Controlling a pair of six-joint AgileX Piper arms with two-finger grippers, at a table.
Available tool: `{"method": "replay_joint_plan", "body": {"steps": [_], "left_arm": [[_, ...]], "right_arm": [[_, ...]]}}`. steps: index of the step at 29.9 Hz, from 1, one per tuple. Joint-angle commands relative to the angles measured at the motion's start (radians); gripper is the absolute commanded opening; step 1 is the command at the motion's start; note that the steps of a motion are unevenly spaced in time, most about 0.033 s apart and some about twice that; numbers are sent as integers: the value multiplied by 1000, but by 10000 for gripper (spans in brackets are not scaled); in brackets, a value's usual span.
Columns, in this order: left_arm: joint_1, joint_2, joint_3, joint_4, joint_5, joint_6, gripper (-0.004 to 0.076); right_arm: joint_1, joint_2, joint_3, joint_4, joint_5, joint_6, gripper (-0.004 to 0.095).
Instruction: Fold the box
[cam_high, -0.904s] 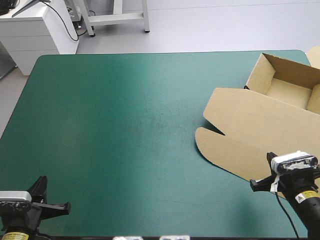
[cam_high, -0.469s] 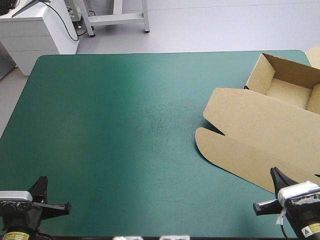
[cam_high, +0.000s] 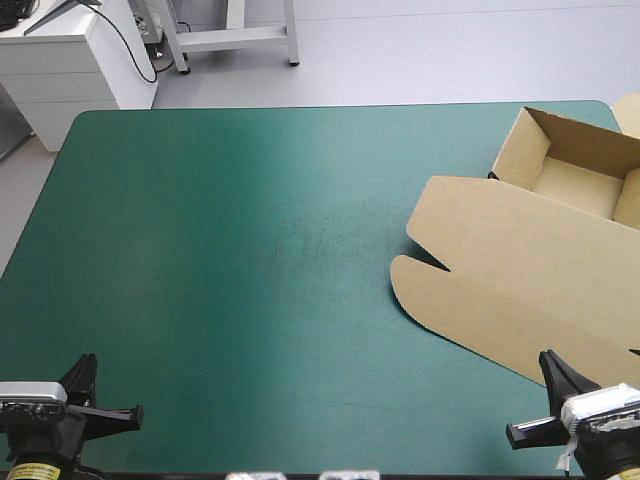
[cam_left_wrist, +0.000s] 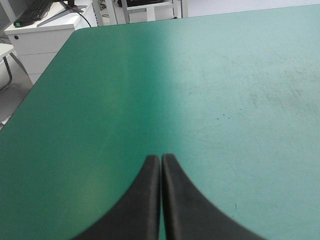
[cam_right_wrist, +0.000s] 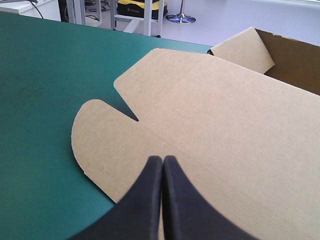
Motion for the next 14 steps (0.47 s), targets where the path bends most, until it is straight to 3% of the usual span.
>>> {"method": "replay_joint_plan", "body": {"steps": [1,14], "left_arm": [[-2,14,-23,-10,-85,-6,-8],[-2,14,-23,-8,-85,-9,-8]], "right_arm": [[2,-26,-25,1,-72,6,-21],[2,-26,-22,-39,-84,2,-21]]}}
